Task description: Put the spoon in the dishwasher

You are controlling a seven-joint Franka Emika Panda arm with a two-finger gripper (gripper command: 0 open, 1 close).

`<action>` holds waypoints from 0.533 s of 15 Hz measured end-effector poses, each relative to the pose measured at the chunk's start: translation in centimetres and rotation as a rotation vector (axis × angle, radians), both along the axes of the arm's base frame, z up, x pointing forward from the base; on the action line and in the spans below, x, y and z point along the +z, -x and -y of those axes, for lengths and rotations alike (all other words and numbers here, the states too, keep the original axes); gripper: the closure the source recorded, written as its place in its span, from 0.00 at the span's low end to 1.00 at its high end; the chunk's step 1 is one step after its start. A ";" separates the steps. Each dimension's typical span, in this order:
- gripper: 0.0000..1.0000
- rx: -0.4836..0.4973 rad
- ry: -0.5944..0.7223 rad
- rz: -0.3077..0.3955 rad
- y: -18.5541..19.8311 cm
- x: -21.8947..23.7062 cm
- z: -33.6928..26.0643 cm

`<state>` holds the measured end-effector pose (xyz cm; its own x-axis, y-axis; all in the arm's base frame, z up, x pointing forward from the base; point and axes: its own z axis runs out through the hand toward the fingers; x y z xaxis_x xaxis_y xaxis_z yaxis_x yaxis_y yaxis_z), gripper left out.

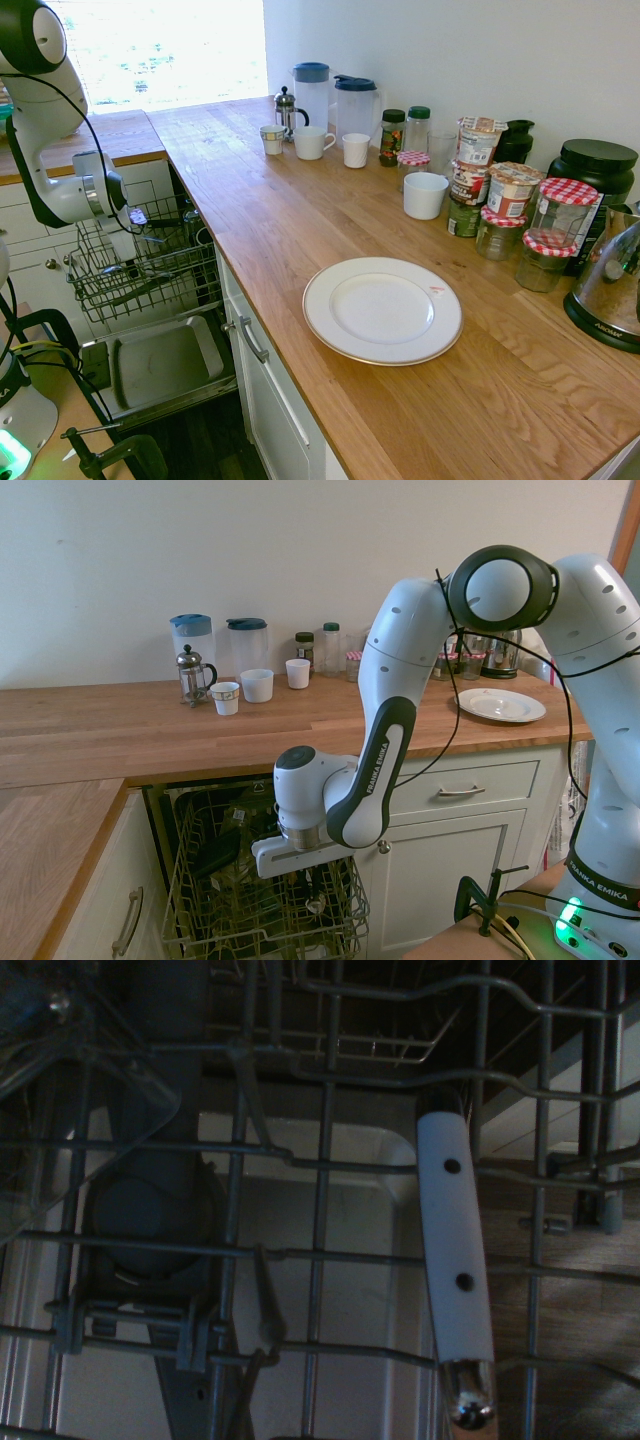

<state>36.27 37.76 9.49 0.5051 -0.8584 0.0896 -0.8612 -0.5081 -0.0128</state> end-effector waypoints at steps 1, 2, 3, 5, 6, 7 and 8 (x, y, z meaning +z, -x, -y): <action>0.00 0.003 0.000 -0.001 -0.2 -0.3 0.0; 0.00 0.006 -0.001 -0.001 -0.3 -0.3 -0.1; 0.00 0.010 -0.002 0.001 -0.4 -0.2 -0.3; 0.00 0.015 -0.005 0.002 -0.6 0.0 -0.5; 0.00 0.014 -0.004 0.002 -0.7 0.0 -0.4; 0.00 0.014 -0.002 0.003 -0.7 -0.1 -0.4; 0.00 0.013 0.000 0.004 -0.8 -0.1 -0.3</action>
